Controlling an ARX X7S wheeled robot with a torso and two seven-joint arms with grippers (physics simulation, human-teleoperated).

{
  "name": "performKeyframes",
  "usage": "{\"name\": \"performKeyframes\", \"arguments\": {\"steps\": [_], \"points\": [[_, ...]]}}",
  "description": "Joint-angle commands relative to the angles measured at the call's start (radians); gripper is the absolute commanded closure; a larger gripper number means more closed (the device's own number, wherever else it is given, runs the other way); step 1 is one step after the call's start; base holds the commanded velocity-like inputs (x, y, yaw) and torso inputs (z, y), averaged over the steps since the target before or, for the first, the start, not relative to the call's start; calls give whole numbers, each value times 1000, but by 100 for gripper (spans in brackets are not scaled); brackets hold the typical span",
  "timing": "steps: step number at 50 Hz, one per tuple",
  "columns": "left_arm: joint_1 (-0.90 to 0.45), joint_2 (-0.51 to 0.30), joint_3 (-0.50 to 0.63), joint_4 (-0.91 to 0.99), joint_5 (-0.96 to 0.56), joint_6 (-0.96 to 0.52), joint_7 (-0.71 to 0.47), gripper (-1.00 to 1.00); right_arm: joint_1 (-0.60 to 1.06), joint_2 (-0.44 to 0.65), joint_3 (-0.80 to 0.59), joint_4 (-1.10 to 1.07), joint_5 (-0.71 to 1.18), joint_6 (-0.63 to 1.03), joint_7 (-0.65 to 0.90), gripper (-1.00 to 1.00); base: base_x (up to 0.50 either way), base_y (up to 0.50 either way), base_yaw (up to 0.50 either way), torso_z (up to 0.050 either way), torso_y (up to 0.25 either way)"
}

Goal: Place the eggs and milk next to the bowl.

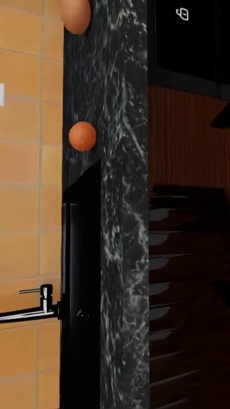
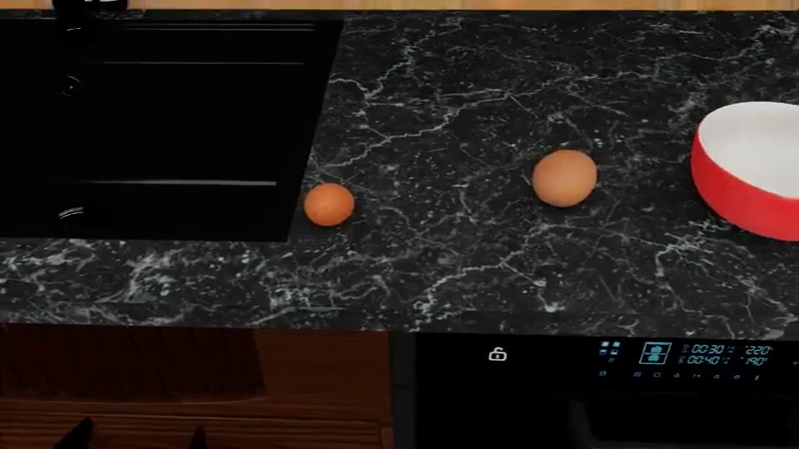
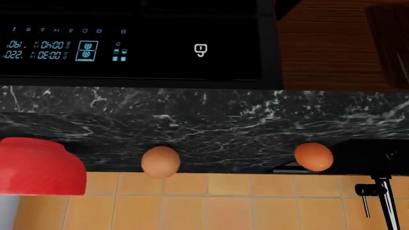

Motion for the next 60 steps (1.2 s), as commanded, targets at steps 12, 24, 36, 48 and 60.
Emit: {"name": "performKeyframes", "arguments": {"steps": [12,24,36,48,60], "points": [[2,-35,36,46,-31,-25,-28,-100,3,30,-39,-18,33,6,40,-100,0,0,0,50,13],[-6,-55,42,155,-37,-119,-74,-100,0,47,-47,-59,44,26,65,-100,0,0,0,38,9],[-5,-64,51,171,-33,-143,-73,-100,-2,49,-51,-61,45,27,69,-100,0,0,0,0,0],[-5,-64,51,171,-33,-143,-73,-100,-2,49,-51,-61,45,27,69,-100,0,0,0,0,0],[-5,-64,51,171,-33,-143,-73,-100,-2,49,-51,-61,45,27,69,-100,0,0,0,0,0]]}}
